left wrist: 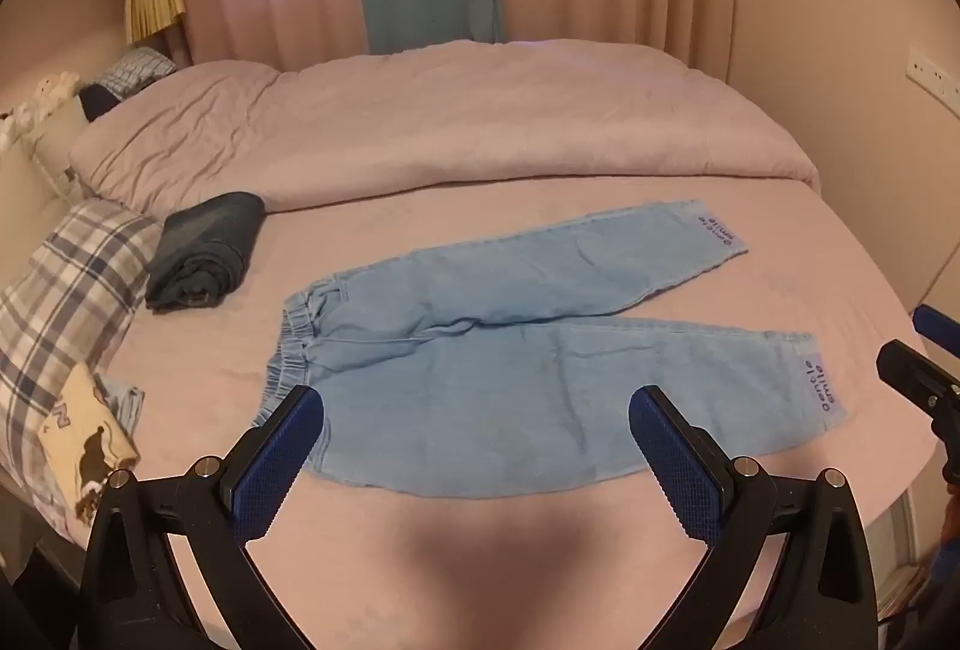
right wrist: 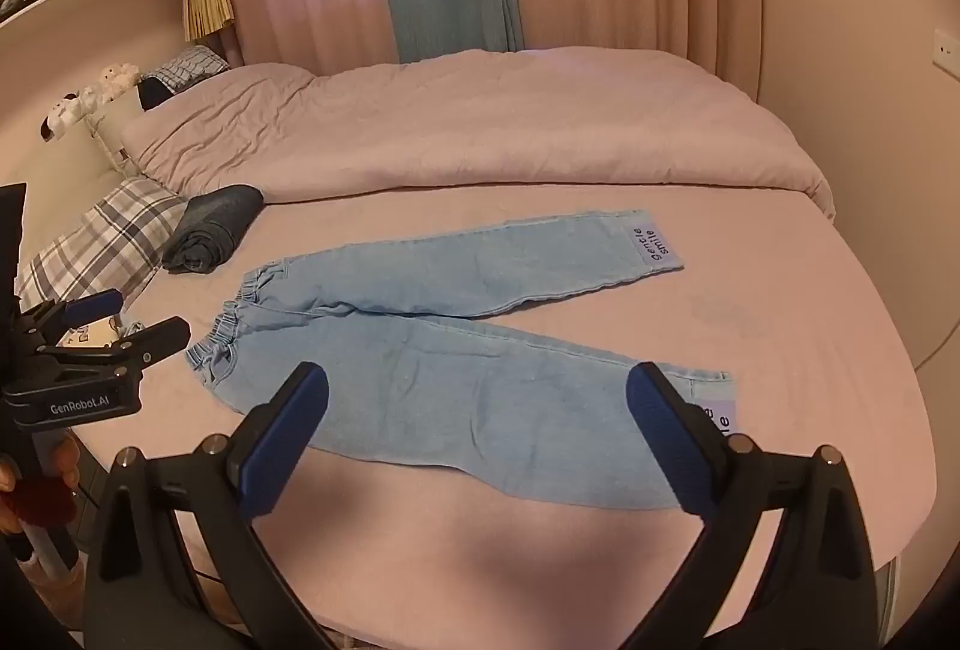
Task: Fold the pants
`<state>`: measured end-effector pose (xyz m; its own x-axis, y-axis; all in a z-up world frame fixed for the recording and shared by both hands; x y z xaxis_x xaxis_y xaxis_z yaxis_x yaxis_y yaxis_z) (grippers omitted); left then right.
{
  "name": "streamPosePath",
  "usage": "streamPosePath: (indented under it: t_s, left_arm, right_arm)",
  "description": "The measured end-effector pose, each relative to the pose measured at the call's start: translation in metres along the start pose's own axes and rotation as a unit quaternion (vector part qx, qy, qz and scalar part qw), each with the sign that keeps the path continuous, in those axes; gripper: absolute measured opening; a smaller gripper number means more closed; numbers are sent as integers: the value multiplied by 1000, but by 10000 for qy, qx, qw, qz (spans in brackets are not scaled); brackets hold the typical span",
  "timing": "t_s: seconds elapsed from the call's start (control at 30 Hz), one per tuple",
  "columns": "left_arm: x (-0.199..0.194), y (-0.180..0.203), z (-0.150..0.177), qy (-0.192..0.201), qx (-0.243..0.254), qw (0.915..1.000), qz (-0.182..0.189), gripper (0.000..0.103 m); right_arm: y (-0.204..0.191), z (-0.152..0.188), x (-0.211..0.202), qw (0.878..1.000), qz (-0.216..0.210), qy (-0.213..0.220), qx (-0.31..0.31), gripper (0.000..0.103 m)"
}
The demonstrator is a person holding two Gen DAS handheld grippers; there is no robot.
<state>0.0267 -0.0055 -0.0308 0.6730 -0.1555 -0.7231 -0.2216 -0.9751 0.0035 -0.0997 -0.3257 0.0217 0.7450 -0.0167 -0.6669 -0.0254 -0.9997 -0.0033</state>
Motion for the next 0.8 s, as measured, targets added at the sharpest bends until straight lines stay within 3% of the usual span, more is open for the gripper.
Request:
streamPosePath:
  t_s: [0.03, 0.13, 0.27, 0.8]
  left_arm:
    - [-1, -6, 0, 26, -194, 9996, 197, 102]
    - [0, -7, 0, 23, -197, 9996, 216, 102]
    - [-2, -7, 0, 64, -168, 9996, 222, 102]
    - [-6, -3, -4, 89, -102, 9998, 134, 102]
  right_arm:
    - [0, 1, 0, 10000, 4, -7, 1, 100]
    - [0, 4, 2, 10000, 8, -34, 5, 100]
    - [1, -9, -4, 10000, 13, -50, -2, 100]
    - [5, -8, -7, 10000, -2, 58, -8, 101]
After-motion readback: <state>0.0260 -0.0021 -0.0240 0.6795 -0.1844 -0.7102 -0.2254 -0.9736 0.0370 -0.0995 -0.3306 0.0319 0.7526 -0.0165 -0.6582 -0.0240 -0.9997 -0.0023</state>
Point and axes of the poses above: each gripper's, at about its wrist camera, not at the fingertips, and x roughly the way its jaws point, y to its right, z to its underside, the point moved 4 cm from there along x, roughly the way its jaws point, and after that the axes turned 9 degrees about z, right-handed, at the moved point
